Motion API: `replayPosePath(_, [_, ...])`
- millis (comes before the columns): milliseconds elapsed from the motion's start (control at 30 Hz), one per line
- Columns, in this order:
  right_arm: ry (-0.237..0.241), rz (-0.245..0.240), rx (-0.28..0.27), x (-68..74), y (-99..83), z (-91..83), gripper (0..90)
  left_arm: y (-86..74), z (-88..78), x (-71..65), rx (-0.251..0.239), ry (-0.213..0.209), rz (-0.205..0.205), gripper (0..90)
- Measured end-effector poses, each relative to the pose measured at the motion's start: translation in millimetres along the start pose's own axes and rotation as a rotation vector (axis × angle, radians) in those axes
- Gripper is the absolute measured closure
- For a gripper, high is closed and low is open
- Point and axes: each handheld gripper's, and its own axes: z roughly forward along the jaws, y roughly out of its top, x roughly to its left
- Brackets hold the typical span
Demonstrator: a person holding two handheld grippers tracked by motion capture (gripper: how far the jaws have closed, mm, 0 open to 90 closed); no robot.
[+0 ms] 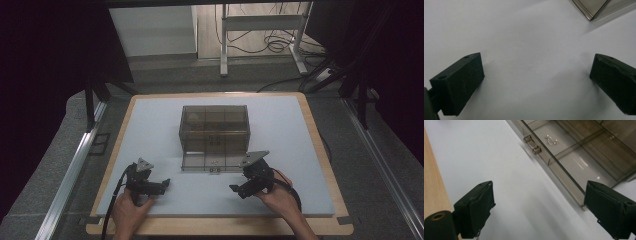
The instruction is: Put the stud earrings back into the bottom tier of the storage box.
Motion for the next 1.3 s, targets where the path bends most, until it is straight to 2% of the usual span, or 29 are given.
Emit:
replayPosePath(300, [-0.012, 0.027, -0.014, -4.8, -27.3, 1.3, 6.8, 0.0, 0.0, 0.0, -0.001, 0.000, 0.000, 0.0])
replayPosePath(700, [-0.051, 0.050, -0.028, -9.1, -51.5, 4.0, 6.4, -0.1, 0.2, -0.3, -0.004, 0.000, -0.004, 0.0])
replayPosePath(900, [-0.058, 0.058, -0.033, -10.2, -61.3, 7.2, 5.1, -0.1, 0.4, -0.4, -0.006, 0.000, -0.006, 0.0])
replayPosePath(1067, [-0.054, 0.070, -0.082, -10.5, -67.3, 7.3, 4.9, -0.1, 0.4, -0.4, -0.006, 0.000, -0.006, 0.0])
replayPosePath(1300, [-0.058, 0.066, -0.082, -9.9, -67.8, 7.8, 4.8, -0.1, 0.4, -0.5, -0.006, 0.000, -0.006, 0.0])
